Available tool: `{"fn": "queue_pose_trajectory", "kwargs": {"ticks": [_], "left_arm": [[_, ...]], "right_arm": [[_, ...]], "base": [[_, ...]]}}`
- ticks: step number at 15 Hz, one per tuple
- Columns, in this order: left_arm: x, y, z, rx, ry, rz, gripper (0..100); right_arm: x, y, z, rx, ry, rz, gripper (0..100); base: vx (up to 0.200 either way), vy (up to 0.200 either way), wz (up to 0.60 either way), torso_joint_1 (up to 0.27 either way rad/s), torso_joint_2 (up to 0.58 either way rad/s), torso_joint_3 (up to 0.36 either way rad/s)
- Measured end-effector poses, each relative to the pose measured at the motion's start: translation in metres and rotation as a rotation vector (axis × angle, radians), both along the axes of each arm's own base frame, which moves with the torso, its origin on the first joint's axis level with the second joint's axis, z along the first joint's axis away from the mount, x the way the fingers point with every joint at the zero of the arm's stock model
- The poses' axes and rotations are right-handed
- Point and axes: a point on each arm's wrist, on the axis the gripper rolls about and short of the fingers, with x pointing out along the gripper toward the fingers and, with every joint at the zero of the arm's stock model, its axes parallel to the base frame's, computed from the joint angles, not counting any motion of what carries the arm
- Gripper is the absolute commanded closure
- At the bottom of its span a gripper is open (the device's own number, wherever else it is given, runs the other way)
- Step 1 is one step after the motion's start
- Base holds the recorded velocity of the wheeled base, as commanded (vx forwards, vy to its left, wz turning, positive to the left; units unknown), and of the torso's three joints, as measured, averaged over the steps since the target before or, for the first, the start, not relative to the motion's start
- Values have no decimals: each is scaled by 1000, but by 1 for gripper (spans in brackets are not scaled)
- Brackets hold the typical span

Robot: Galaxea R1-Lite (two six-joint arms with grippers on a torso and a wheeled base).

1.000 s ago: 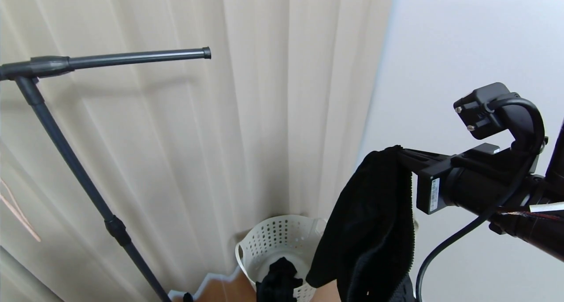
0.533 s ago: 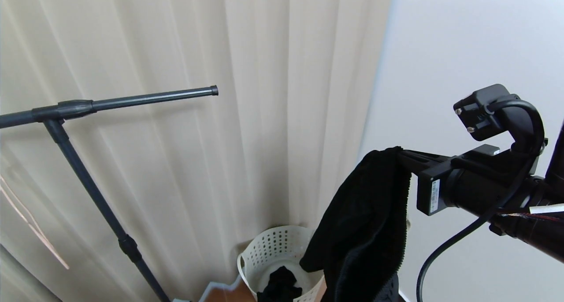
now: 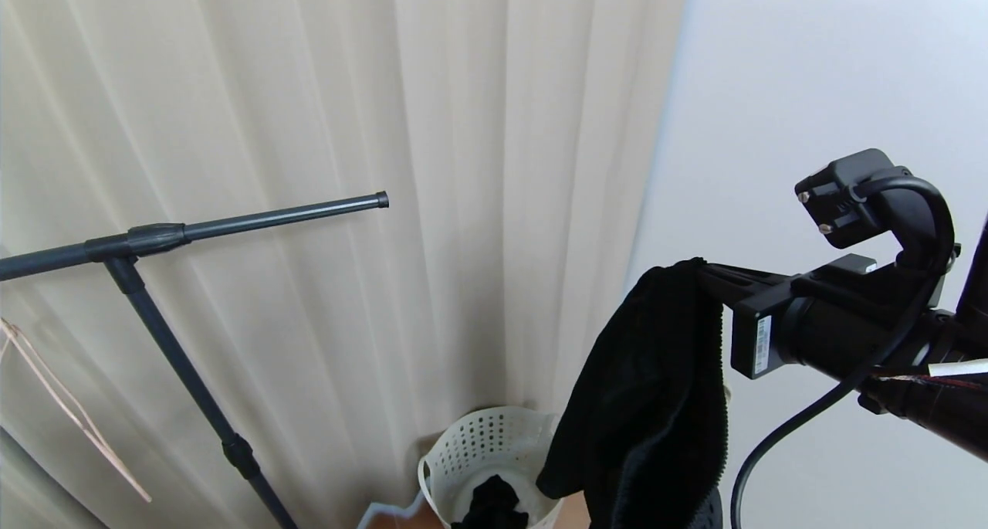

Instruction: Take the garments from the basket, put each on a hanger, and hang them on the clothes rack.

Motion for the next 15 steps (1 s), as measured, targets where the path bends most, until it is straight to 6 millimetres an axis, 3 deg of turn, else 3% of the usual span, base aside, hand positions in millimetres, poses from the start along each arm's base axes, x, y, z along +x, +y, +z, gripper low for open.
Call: {"fn": "queue_pose_trajectory", "kwargs": {"ticks": [6,15], "left_arm": [[0,0,0,-1,0,0,0],[0,0,0,-4,0,2,0]], "right_arm": [[-3,-2,-4,-50,-4,11,100],[-6,-5,-1,-35,-20,11,100]], "base": [[0,0,0,61,-131,-70],[0,0,600,5,1,0]]}}
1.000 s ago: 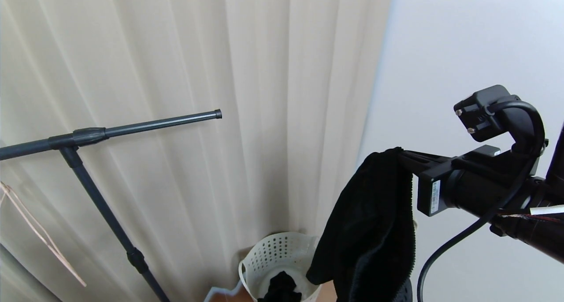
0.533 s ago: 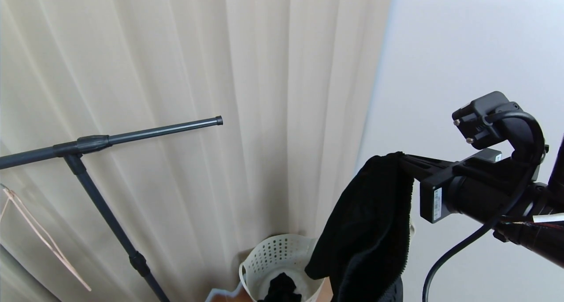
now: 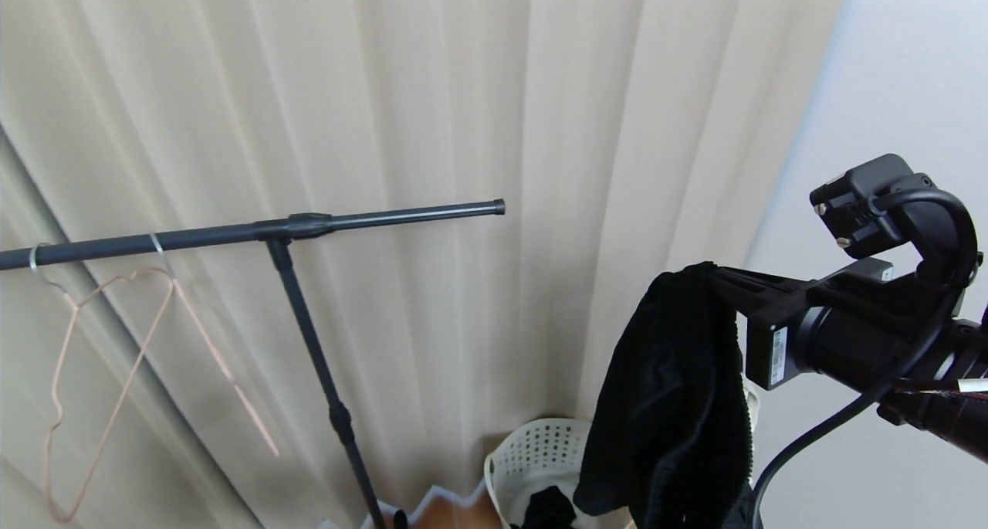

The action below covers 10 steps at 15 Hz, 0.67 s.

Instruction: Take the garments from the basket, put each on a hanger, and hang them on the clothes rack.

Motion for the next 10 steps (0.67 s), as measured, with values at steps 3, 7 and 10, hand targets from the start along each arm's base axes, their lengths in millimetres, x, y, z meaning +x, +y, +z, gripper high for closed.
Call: {"fn": "queue_pose_trajectory", "kwargs": {"ticks": [3,7,10], "left_arm": [[0,0,0,0,0,0,0],[0,0,0,0,-1,2,0],[0,0,0,-1,0,1,0]], "right_arm": [[0,0,0,18,-20,0,100],[0,0,0,21,-24,0,100],[0,0,0,18,-24,0,100]], "base": [[0,0,600,1,6,2],[-150,100,0,2,5,1],[0,200,0,-9,-2,-2]]}}
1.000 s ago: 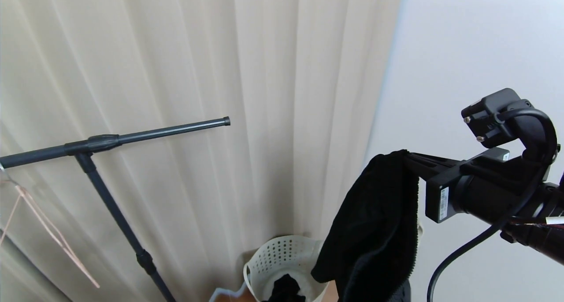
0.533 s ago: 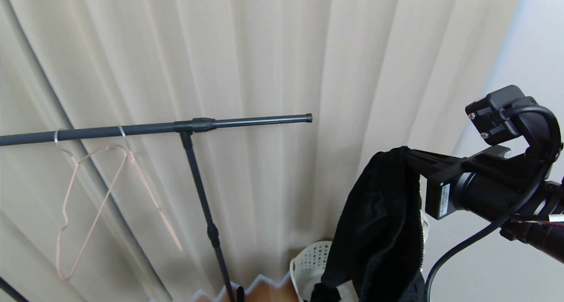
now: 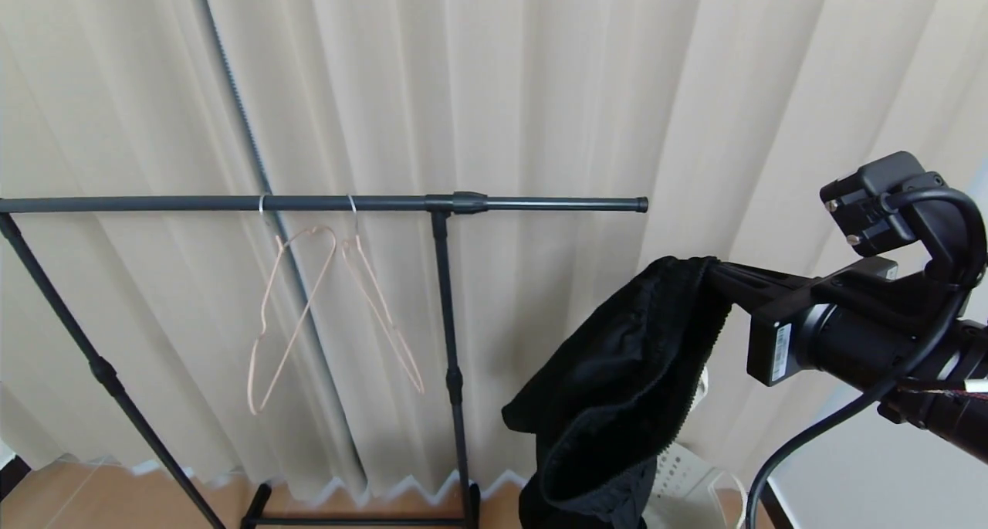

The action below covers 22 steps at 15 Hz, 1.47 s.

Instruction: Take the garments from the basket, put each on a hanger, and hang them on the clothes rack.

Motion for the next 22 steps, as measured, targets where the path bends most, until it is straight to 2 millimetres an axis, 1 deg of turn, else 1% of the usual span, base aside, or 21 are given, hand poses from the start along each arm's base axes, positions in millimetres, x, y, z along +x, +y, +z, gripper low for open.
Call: {"fn": "queue_pose_trajectory", "kwargs": {"ticks": [19,22], "left_arm": [[0,0,0,0,1,-2,0],[0,0,0,0,1,-3,0]], "right_arm": [[1,-1,0,-1,-3,-6,100],[1,-1,0,0,-4,-5,100]], "base": [[0,200,0,3,3,2],[-200,0,0,6,4,4]]}}
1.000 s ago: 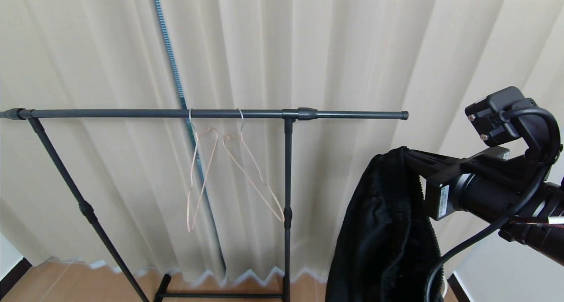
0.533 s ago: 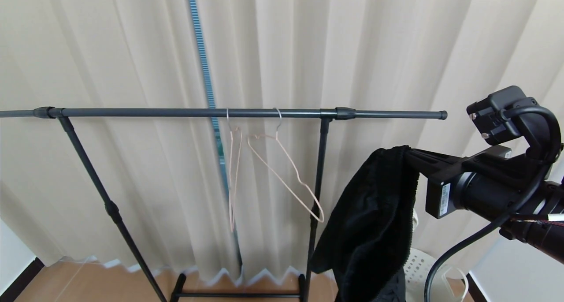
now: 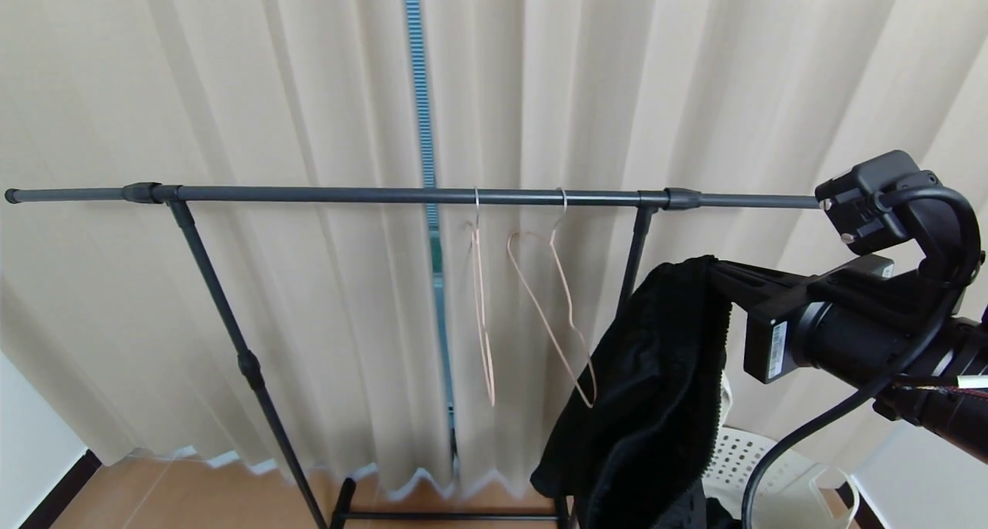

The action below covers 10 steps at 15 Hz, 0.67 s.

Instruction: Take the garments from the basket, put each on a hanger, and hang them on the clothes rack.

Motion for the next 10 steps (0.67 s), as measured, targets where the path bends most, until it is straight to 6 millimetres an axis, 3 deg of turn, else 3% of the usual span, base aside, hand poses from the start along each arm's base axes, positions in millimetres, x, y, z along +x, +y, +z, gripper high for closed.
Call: {"fn": "queue_pose_trajectory", "kwargs": {"ticks": [7,10], "left_arm": [[0,0,0,0,-1,0,0],[0,0,0,0,0,1,0]], "right_arm": [[0,0,0,-9,-3,2,100],[0,0,-1,-43,-10,8,100]], "base": [[-200,0,0,-1,1,0],[0,0,0,0,0,0]]}}
